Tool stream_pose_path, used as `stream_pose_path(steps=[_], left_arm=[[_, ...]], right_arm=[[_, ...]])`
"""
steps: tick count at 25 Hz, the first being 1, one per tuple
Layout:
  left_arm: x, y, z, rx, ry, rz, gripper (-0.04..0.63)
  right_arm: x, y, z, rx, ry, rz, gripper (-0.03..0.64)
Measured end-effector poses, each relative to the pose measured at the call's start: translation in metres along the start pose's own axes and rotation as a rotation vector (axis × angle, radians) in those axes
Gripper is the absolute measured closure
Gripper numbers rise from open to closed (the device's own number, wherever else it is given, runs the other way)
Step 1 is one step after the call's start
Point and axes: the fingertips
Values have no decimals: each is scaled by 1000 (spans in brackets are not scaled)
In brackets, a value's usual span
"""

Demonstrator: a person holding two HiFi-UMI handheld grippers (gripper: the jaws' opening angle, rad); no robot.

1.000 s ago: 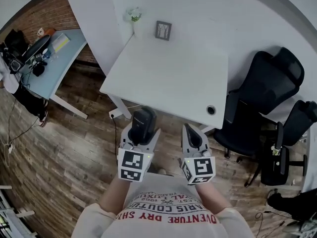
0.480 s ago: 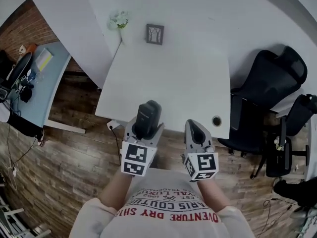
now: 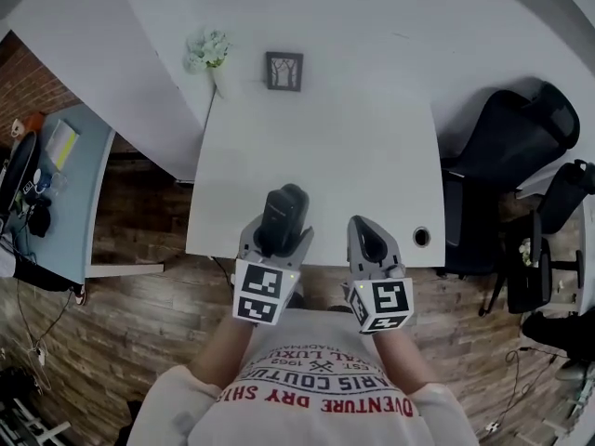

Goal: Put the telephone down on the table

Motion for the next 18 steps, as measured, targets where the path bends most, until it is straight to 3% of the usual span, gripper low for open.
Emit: stream_pose_path(steps=[11,18], left_arm=[[-25,13,55,-124,-41,-6,304],[-38,56,97,-268,-85,1,304]], right_arm=[[34,23,45,-77,-10,-13,592],[44,53,64,-144,-59,13,592]])
Point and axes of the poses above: the fingertips, and each gripper's own axes: z forward along the fingers, x to its right, y out of its underside, and after that the axes turned 12 degrees about -z, right-handed
